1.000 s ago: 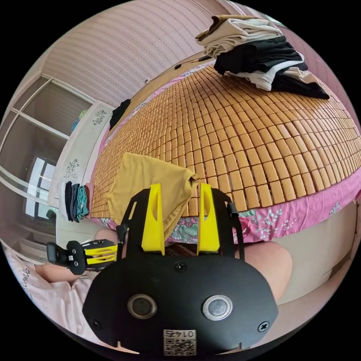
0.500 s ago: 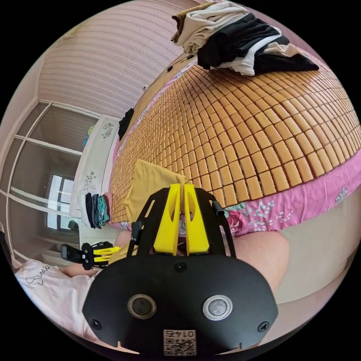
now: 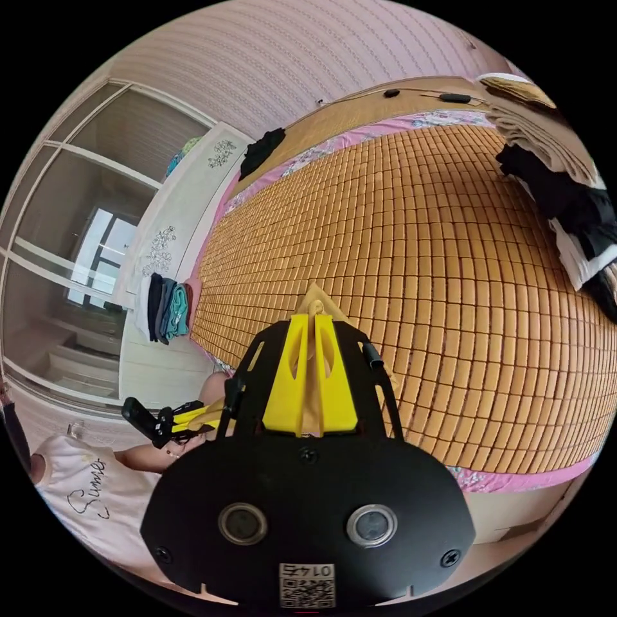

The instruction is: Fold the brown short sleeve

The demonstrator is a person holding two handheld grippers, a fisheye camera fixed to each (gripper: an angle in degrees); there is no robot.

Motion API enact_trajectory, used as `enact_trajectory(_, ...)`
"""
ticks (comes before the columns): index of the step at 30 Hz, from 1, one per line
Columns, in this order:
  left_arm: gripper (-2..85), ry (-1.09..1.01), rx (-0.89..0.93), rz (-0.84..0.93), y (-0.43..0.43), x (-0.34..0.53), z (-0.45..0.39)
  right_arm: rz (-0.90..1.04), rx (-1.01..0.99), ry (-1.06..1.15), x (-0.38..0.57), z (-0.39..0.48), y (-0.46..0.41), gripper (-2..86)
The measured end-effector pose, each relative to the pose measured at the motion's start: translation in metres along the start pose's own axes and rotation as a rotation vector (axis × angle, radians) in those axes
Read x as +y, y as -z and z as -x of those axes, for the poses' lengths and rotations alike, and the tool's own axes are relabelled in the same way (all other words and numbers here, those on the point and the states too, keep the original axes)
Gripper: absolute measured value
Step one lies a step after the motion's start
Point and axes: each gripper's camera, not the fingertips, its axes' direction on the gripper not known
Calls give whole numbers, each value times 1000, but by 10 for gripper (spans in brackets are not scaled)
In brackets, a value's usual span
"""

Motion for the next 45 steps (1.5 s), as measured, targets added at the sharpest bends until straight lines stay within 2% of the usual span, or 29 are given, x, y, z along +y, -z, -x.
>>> enact_trajectory(9, 10, 359, -59, 74, -22, 29, 118, 249, 219, -6, -114, 63, -152, 50)
enact_trajectory(15, 36, 459, -99, 136, -6, 44, 158, 177, 232, 121, -139, 95, -163, 82)
enact_trajectory(22, 77, 373, -180, 97, 11, 39, 175, 329, 394, 364, -149, 127, -213, 136)
enact_trajectory(26, 110, 310, -155, 179, -17, 23, 179, 405, 430, 408, -159, 143, -248, 134)
enact_trajectory(28, 104, 311, -141, 245, -32, 21, 182, 389, 450, 421, -162, 152, -253, 116)
enact_trajectory(30, 60, 294, -154, 245, -36, 19, 182, 406, 419, 460, -163, 165, -260, 72)
enact_trajectory(33, 7, 294, -135, 237, -36, 19, 181, 389, 414, 466, -167, 175, -261, 53)
enact_trajectory(40, -6, 309, -156, 158, -16, 18, 182, 316, 294, 497, -188, 204, -242, 42)
enact_trajectory(45, -7, 381, -241, 105, 7, 13, 215, 336, 264, 627, -237, 267, -285, 33)
